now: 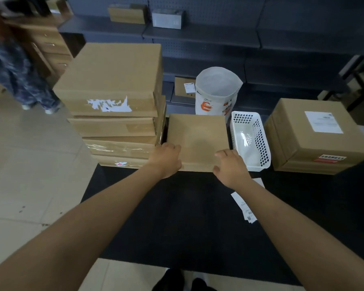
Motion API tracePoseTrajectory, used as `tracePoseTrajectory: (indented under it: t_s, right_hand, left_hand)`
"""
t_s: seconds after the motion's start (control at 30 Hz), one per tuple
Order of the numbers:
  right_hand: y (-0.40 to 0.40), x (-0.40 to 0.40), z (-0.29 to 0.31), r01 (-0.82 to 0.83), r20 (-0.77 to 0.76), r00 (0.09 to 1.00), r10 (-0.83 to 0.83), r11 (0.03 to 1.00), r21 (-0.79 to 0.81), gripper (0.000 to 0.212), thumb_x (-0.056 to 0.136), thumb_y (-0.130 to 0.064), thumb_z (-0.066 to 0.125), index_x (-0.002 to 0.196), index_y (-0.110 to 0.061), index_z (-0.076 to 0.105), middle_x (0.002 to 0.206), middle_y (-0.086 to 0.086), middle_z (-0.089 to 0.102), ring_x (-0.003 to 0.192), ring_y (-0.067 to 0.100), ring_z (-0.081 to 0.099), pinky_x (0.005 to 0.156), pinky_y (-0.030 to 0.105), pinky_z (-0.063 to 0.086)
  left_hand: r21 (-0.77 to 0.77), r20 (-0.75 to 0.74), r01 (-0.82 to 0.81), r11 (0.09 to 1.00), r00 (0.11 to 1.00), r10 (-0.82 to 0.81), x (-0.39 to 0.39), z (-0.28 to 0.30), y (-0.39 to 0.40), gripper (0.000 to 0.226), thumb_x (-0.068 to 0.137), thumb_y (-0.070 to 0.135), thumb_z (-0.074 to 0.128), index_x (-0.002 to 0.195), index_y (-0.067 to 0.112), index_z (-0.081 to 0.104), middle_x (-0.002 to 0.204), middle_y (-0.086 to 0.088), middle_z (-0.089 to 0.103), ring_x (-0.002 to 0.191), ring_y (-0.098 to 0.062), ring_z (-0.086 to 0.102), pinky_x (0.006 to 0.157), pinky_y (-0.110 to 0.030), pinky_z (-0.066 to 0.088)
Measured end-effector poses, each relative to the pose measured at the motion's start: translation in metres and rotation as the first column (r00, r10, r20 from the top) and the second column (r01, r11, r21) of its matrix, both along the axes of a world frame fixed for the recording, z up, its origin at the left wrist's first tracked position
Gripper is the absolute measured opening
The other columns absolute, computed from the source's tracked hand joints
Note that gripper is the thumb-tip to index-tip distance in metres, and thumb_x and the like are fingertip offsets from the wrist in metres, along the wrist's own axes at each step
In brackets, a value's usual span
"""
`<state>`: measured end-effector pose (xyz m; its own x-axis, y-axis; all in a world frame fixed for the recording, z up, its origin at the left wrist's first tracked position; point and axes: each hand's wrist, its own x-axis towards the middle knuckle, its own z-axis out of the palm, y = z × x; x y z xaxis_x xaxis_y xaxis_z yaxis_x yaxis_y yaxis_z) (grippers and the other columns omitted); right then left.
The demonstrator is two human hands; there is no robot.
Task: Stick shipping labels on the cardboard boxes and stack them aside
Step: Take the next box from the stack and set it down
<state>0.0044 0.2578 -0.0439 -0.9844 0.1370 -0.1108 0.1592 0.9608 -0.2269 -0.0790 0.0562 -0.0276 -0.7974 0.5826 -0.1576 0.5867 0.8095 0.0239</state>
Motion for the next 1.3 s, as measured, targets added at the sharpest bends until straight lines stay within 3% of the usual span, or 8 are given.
tracePoseTrajectory:
  t_s: [0.2, 0.37, 0.53, 0.67, 0.77, 0.87, 1.07, 1.3]
  right_hand:
    - [0.006, -0.015, -0.017, 0.062, 0.029, 0.998, -0.062, 0.998, 0.004, 0.045, 0.089, -0.024, 0.054, 0.131, -0.010, 0.048, 0.130, 0.010, 0.049, 0.121, 0.027, 0.039, 0.099, 0.032, 0.035]
    - [0.021, -0.041, -0.029, 0.235, 0.038, 0.972, -0.232, 0.960, -0.149, 0.050, 0.089, -0.025, 0.054, 0.135, -0.007, 0.042, 0.136, 0.013, 0.042, 0.124, 0.029, 0.035, 0.101, 0.036, 0.035]
    - [0.024, -0.054, -0.050, 0.435, 0.063, 0.892, -0.447, 0.814, -0.385, 0.058, 0.097, -0.031, 0.050, 0.145, -0.006, 0.030, 0.145, 0.016, 0.035, 0.133, 0.032, 0.032, 0.107, 0.039, 0.031]
    - [0.022, -0.056, -0.073, 0.510, 0.099, 0.846, -0.523, 0.742, -0.436, 0.064, 0.098, -0.039, 0.047, 0.148, -0.005, 0.024, 0.146, 0.018, 0.037, 0.134, 0.034, 0.034, 0.109, 0.042, 0.031]
    - [0.023, -0.058, -0.090, 0.569, 0.171, 0.796, -0.580, 0.622, -0.539, 0.071, 0.094, -0.050, 0.048, 0.146, -0.006, 0.029, 0.145, 0.016, 0.042, 0.134, 0.032, 0.040, 0.112, 0.045, 0.034]
    - [0.026, -0.057, -0.104, 0.592, 0.183, 0.764, -0.618, 0.560, -0.579, 0.070, 0.090, -0.054, 0.051, 0.140, -0.006, 0.039, 0.136, 0.013, 0.051, 0.126, 0.031, 0.048, 0.105, 0.048, 0.041]
    - [0.023, -0.045, -0.110, 0.567, 0.174, 0.765, -0.620, 0.522, -0.637, 0.077, 0.085, -0.061, 0.049, 0.138, -0.007, 0.040, 0.136, 0.013, 0.051, 0.125, 0.030, 0.049, 0.104, 0.049, 0.043]
    - [0.015, 0.002, -0.092, 0.525, 0.135, 0.766, -0.628, 0.491, -0.695, 0.083, 0.079, -0.067, 0.050, 0.140, -0.012, 0.039, 0.138, 0.006, 0.050, 0.126, 0.024, 0.049, 0.105, 0.048, 0.043]
  left_hand:
    - [0.099, 0.050, 0.029, 0.995, 0.998, -0.034, -0.021, -0.020, 0.013, 0.038, 0.093, 0.028, 0.046, 0.125, 0.007, 0.049, 0.119, -0.012, 0.054, 0.108, -0.027, 0.051, 0.086, -0.035, 0.043]
    - [0.225, 0.263, -0.279, 0.934, 0.940, 0.217, -0.051, -0.042, 0.026, 0.051, 0.093, 0.026, 0.048, 0.136, 0.002, 0.036, 0.138, -0.018, 0.038, 0.123, -0.034, 0.041, 0.101, -0.041, 0.037]
    - [0.357, 0.407, -0.592, 0.722, 0.795, 0.450, -0.043, -0.065, 0.044, 0.068, 0.096, 0.028, 0.047, 0.148, 0.002, 0.012, 0.157, -0.018, 0.008, 0.140, -0.037, 0.021, 0.113, -0.044, 0.024]
    - [0.298, 0.544, -0.813, 0.500, 0.575, 0.611, -0.038, -0.091, 0.051, 0.076, 0.097, 0.041, 0.045, 0.151, 0.007, 0.004, 0.155, -0.019, 0.019, 0.140, -0.037, 0.024, 0.113, -0.046, 0.023]
    - [0.321, 0.562, -0.858, 0.401, 0.514, 0.648, -0.042, -0.102, 0.053, 0.074, 0.097, 0.044, 0.044, 0.151, 0.008, 0.009, 0.152, -0.019, 0.029, 0.137, -0.036, 0.033, 0.112, -0.047, 0.029]
    - [0.328, 0.557, -0.864, 0.382, 0.504, 0.660, -0.044, -0.106, 0.055, 0.071, 0.096, 0.045, 0.044, 0.150, 0.008, 0.016, 0.149, -0.019, 0.034, 0.133, -0.036, 0.038, 0.109, -0.049, 0.033]
    - [0.346, 0.584, -0.868, 0.357, 0.497, 0.642, -0.035, -0.100, 0.048, 0.070, 0.095, 0.042, 0.048, 0.148, 0.006, 0.021, 0.148, -0.019, 0.036, 0.133, -0.037, 0.037, 0.109, -0.050, 0.033]
    - [0.448, 0.585, -0.811, 0.377, 0.585, 0.562, 0.002, -0.068, 0.031, 0.066, 0.096, 0.037, 0.051, 0.148, 0.006, 0.024, 0.146, -0.014, 0.040, 0.130, -0.032, 0.043, 0.105, -0.045, 0.040]
